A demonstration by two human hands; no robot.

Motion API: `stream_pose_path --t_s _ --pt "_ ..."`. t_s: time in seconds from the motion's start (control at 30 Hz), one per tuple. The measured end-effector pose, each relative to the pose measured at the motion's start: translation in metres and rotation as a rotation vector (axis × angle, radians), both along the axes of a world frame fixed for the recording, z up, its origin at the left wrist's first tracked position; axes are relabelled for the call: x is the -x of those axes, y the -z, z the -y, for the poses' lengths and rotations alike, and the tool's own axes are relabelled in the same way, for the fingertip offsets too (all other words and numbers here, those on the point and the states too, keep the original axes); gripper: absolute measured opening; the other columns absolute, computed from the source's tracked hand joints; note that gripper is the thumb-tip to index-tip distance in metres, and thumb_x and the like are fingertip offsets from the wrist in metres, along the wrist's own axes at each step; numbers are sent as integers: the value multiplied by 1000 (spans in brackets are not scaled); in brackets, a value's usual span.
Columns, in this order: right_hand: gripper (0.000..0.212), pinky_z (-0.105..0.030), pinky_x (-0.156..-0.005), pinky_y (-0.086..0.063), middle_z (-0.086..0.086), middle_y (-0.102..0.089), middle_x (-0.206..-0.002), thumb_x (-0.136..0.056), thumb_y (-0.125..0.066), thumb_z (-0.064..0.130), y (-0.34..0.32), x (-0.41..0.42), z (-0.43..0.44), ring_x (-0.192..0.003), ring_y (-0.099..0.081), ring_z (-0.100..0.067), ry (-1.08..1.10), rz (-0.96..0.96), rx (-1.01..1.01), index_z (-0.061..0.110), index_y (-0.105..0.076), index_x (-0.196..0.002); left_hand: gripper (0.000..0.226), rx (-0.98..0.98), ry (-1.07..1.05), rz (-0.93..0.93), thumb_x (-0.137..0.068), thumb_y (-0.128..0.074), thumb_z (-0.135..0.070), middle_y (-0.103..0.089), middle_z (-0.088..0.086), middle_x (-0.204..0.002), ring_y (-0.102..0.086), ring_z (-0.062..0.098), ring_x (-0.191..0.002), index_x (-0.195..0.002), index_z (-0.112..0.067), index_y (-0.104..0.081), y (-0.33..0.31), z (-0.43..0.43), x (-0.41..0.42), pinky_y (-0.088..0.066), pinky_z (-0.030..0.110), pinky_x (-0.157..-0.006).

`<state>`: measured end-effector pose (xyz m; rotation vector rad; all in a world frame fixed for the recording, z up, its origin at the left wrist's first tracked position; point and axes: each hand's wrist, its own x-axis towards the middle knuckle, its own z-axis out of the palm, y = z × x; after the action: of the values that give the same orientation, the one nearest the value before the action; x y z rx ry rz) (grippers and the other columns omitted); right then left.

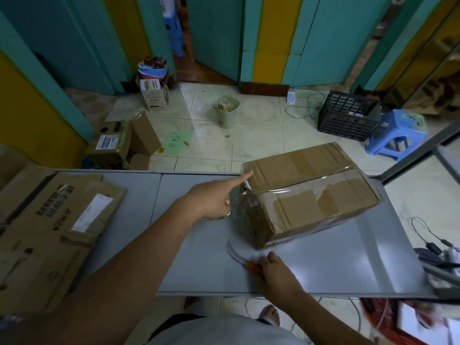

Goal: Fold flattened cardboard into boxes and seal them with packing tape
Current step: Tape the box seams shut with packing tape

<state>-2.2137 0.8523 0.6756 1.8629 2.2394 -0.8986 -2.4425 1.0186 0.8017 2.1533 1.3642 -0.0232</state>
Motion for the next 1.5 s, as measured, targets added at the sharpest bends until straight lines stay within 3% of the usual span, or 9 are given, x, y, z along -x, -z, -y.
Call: stream_pose_path --t_s 0.27,0.47,0.63,0.8,0.93,1.1,1.3,1.4,1.5 --pt "27 -21 -84 -46 11 -60 -114 -98 -65 48 -19 -5 3 -100 -54 -8 87 -140 -194 34 -68 -121 106 -87 23 63 -97 -62 -19 -67 -17 -94 -63 5 -80 -152 -75 8 10 2 6 -58 38 -73" --pt "4 -16 -72 -49 21 -59 -87 -99 -58 39 -145 -10 -45 -82 -60 1 160 -526 -770 38 -62 -97 112 -159 21 142 -98 -73 -24 -67 -13 -99 -65 6 -79 -154 -72 11 28 11 11 -61 39 -72" --pt "37 -41 -108 -39 9 -53 -118 -95 -61 59 -146 -11 -98 -119 -46 -16 272 -119 -417 38 -63 -126 89 -233 -59 224 -102 -64 -48 -64 -23 -103 -64 3 -76 -158 -68 3 41 22 22 -60 37 -68" --pt "41 -43 -102 -38 8 -51 -107 -93 -58 66 -122 -11 -101 -110 -47 -18 310 -113 -513 38 -65 -121 95 -254 -79 141 -97 -61 -25 -59 -20 -126 -63 6 -82 -159 -66 -2 70 38 62 -58 32 -73" --pt "38 -43 -100 -35 7 -51 -108 -93 -61 63 -114 -11 -99 -109 -47 -20 302 -106 -567 35 -67 -119 88 -312 -89 93 -102 -64 -17 -62 -12 -135 -53 13 -123 -164 -55 -14 95 40 72 -45 28 -101" --pt "39 -41 -99 -34 5 -52 -110 -93 -61 63 -112 -11 -101 -110 -48 -21 297 -93 -572 33 -66 -118 85 -185 -156 -27 -99 -70 -14 -65 5 -140 -56 28 -131 -165 -46 -27 133 43 68 -49 36 -111" --pt "41 -46 -100 -41 6 -51 -109 -93 -58 64 -108 -12 -98 -109 -48 -21 301 -119 -600 32 -66 -118 103 -182 -101 -102 -91 -80 -25 -10 -19 -176 -40 16 -150 -167 -48 -14 156 57 66 -36 54 -122" --pt "40 -47 -99 -42 8 -51 -109 -93 -57 64 -107 -12 -99 -109 -48 -21 296 -127 -614 34 -66 -118 82 -286 -173 -30 -92 -78 -35 -36 -14 -167 -47 21 -142 -161 -42 -35 145 57 62 -43 45 -116" --pt "40 -46 -99 -43 10 -50 -108 -93 -56 65 -104 -13 -98 -108 -48 -20 295 -133 -626 35 -65 -117 28 -291 -435 298 -101 -69 -24 -70 -8 -120 -68 14 -106 -129 -25 -70 108 51 43 -58 42 -95"
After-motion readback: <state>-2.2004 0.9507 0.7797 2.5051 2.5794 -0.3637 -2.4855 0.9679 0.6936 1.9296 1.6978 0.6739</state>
